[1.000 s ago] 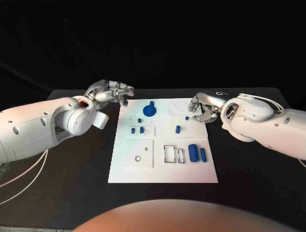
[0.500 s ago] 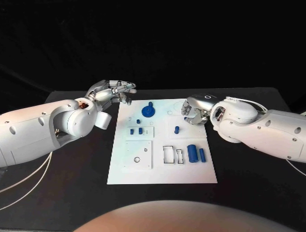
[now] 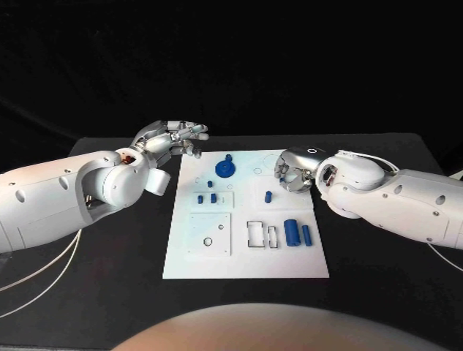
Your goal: Assemble the parts on the task board
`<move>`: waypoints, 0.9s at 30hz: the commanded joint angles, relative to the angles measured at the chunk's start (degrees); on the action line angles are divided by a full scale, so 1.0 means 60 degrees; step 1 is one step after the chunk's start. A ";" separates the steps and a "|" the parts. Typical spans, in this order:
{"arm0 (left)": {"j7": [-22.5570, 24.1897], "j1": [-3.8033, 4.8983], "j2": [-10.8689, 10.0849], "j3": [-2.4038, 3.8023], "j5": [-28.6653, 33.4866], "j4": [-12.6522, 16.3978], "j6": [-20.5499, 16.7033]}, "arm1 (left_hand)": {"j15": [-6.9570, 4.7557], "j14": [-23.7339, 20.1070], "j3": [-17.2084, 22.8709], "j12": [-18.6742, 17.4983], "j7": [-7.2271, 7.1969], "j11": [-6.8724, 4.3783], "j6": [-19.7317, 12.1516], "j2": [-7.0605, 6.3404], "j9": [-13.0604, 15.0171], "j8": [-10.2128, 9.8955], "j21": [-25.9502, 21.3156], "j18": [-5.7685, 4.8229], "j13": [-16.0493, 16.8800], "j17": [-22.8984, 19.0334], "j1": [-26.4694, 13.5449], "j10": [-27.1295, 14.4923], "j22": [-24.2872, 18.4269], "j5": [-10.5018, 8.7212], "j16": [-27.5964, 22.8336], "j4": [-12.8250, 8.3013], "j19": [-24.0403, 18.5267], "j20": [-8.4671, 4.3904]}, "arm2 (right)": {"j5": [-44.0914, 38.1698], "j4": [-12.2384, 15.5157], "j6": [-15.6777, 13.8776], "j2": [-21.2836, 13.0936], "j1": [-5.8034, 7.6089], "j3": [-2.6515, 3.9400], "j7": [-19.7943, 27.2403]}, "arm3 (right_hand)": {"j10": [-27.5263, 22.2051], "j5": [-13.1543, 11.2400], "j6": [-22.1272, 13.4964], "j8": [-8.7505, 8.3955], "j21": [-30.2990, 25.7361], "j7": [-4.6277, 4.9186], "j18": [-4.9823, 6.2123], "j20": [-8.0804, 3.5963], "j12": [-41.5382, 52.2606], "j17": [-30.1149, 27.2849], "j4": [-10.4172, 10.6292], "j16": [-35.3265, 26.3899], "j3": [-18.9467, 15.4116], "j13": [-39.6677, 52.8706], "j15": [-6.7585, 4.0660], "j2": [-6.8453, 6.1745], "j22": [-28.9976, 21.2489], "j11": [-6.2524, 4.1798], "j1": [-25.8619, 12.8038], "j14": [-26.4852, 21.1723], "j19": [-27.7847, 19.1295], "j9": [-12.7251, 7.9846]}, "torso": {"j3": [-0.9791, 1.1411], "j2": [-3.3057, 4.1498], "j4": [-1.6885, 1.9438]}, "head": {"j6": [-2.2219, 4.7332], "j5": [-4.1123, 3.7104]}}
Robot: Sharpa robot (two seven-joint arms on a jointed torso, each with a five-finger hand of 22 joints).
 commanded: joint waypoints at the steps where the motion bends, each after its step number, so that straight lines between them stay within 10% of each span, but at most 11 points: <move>1: 0.0046 0.0006 0.0003 0.0010 0.0097 0.0031 0.0330 | 0.0025 -0.0063 -0.0061 0.0018 -0.0009 0.0028 -0.0093 0.0061 -0.0018 0.0043 -0.0077 0.0101 0.0013 -0.0018 0.0034 -0.0048 -0.0020 0.0079 -0.0067 -0.0010 0.0083 -0.0021 | -0.0170 -0.0066 0.0195 0.0046 -0.0048 -0.0004 -0.0036 | 0.0046 0.0007 0.0047 0.0061 -0.0047 -0.0005 -0.0166 0.0013 -0.0002 -0.0006 -0.0002 0.0017 0.0071 -0.0001 0.0046 -0.0045 0.0932 0.0018 0.0019 0.0539 -0.0021 0.0019 | 0.0005 -0.0004 0.0001 | -0.0004 -0.0028; 27: -0.0226 0.0007 -0.0044 0.0009 -0.0116 0.0008 0.0402 | 0.0030 -0.0069 -0.0085 0.0003 -0.0001 0.0039 -0.0112 0.0083 -0.0029 0.0042 -0.0119 0.0100 0.0016 -0.0025 0.0096 -0.0098 -0.0045 0.0088 -0.0070 -0.0027 0.0111 -0.0019 | -0.1723 -0.0015 -0.0010 0.0111 -0.0278 -0.0003 -0.0762 | 0.1312 -0.0403 0.0791 0.0739 0.1155 -0.0333 -0.0357 -0.0284 0.0470 0.0065 -0.0763 0.0541 0.0594 0.0714 -0.0302 0.0448 0.1623 -0.0408 0.0717 0.0519 0.0354 0.0756 | 0.0002 -0.0005 -0.0009 | -0.0073 -0.0051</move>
